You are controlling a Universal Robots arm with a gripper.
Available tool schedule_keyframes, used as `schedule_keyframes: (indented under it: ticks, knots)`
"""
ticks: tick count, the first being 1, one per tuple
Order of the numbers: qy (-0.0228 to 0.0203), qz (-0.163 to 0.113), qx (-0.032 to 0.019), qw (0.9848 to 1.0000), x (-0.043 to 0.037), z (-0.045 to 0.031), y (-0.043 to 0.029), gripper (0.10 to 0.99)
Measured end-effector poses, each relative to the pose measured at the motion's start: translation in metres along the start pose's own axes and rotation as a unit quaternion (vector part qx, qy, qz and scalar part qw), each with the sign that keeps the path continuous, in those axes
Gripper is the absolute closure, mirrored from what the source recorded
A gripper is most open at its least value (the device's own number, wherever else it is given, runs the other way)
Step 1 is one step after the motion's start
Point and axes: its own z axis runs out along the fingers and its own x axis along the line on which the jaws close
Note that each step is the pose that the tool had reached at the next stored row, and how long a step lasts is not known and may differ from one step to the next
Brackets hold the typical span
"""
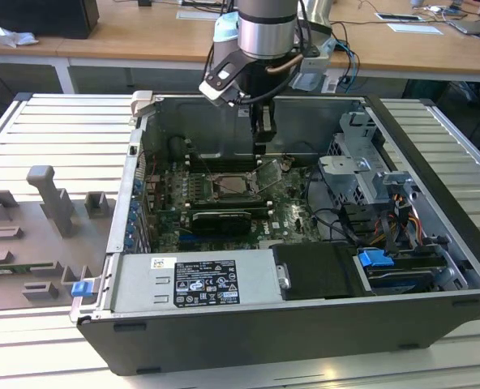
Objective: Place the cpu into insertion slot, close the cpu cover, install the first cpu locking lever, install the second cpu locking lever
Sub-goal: 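Close the cpu cover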
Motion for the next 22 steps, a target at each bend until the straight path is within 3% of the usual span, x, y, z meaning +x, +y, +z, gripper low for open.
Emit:
schedule_keyframes:
  ticks: [7, 13, 22]
  knots:
    - [-0.0005, 0.000, 0.0000, 1.0000, 0.0000, 0.0004, 0.0102, 0.980]
    - [-0.0005, 0.000, 0.0005, 1.0000, 0.0001, 0.0032, 0.0253, 0.980]
    - [-0.0005, 0.000, 0.0007, 1.0000, 0.0003, 0.0213, 0.0345, 0.980]
